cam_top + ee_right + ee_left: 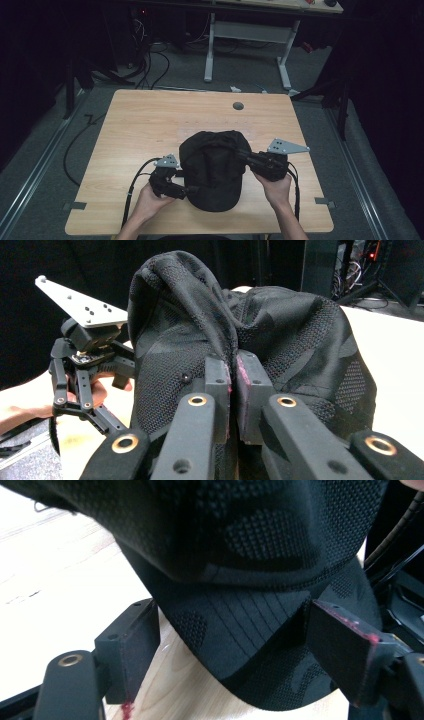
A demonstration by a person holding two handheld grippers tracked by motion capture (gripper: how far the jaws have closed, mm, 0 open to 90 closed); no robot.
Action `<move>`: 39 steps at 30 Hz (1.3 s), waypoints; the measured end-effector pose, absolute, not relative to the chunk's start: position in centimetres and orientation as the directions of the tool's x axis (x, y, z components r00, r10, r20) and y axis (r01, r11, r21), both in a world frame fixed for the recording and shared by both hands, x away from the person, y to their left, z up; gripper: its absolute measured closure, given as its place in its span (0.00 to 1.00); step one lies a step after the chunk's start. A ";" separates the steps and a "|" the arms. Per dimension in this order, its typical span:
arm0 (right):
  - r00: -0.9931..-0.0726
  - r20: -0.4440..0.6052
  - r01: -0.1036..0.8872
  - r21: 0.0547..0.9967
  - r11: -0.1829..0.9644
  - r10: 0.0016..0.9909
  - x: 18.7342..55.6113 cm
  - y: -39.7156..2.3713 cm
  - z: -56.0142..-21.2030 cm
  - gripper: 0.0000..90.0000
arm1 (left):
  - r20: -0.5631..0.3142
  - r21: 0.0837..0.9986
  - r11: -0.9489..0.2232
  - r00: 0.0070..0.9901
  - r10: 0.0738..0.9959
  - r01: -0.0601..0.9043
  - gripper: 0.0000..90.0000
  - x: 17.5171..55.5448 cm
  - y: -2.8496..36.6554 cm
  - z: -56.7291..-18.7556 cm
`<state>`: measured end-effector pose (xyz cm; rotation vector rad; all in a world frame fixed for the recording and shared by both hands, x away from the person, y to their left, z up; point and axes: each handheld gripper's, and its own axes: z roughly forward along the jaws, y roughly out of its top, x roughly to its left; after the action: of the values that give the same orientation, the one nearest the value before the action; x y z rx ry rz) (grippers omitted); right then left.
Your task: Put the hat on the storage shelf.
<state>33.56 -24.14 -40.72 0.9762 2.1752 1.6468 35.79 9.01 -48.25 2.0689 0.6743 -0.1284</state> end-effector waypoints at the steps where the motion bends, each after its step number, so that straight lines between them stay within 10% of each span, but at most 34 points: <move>1: -0.749 0.196 0.359 0.923 0.139 0.633 33.6 -24.1 -40.7 0.95 | -0.346 0.751 -0.419 0.845 0.408 0.510 0.26 35.8 9.0 -48.2; 39: -0.727 0.125 0.322 0.930 0.175 0.675 34.7 -24.9 -41.6 0.92 | -0.391 0.800 -0.382 0.885 0.253 0.463 0.88 35.1 11.3 -44.1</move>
<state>34.67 -24.89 -41.60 0.9503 2.1404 1.5698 35.11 11.25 -44.12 1.9844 0.5222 -0.2468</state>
